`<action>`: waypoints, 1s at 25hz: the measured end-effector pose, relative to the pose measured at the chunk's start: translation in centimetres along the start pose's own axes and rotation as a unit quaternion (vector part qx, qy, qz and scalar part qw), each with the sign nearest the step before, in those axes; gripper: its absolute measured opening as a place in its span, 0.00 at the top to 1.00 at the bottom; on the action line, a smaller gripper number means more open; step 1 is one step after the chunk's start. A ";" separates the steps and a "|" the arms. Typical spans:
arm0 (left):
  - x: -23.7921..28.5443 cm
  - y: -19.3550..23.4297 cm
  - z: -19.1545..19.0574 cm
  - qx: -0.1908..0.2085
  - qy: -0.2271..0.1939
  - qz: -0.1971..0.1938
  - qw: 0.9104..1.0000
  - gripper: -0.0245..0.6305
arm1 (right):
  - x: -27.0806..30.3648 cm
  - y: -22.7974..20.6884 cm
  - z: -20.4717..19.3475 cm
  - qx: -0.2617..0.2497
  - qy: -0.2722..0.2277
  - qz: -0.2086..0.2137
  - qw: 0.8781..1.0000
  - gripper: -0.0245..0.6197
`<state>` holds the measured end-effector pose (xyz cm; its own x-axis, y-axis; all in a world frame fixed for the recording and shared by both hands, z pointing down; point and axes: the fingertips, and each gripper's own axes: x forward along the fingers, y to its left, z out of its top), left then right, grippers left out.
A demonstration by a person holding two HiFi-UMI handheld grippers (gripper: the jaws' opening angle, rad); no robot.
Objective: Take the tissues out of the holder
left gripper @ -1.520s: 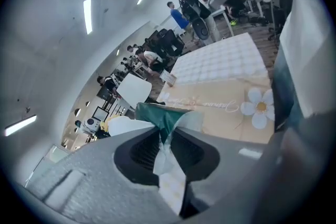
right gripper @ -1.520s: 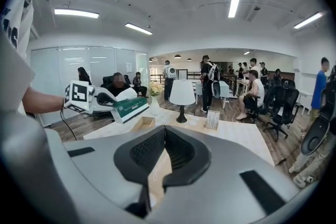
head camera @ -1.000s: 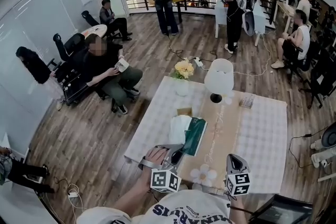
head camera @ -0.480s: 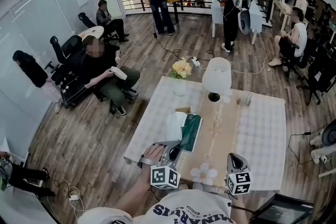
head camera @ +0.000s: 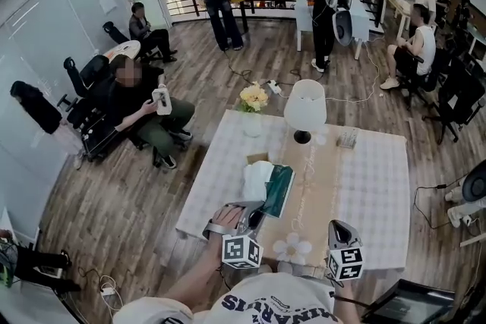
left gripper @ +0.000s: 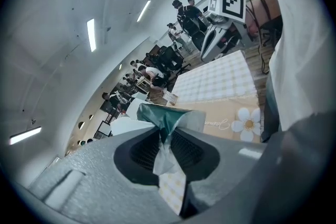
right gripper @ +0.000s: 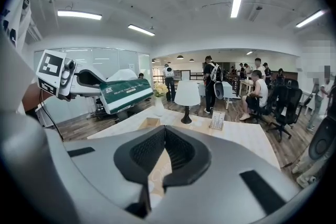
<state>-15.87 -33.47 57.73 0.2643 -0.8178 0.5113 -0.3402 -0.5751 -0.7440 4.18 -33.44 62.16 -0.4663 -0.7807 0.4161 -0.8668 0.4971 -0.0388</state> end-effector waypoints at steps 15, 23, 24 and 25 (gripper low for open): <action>7.9 -5.6 1.9 0.050 -0.006 -0.074 0.996 0.86 | -5.0 -4.6 -2.2 0.034 0.002 -0.077 0.996 0.95; 13.4 -10.3 1.2 0.079 0.009 -0.121 0.989 0.86 | -8.0 -6.7 -4.1 0.057 0.008 -0.123 0.991 0.95; 14.1 -11.0 1.0 0.082 0.011 -0.128 0.988 0.86 | -8.3 -6.9 -4.3 0.059 0.008 -0.127 0.990 0.95; 14.9 -11.8 0.8 0.086 0.013 -0.135 0.987 0.86 | -8.6 -7.1 -4.4 0.061 0.008 -0.131 0.989 0.95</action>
<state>-7.24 -38.81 73.80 0.2995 -0.6364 0.7109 -0.1012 -0.7620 -0.6396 15.13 -28.53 62.88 -0.2209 -0.8700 0.4409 -0.9729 0.2284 -0.0368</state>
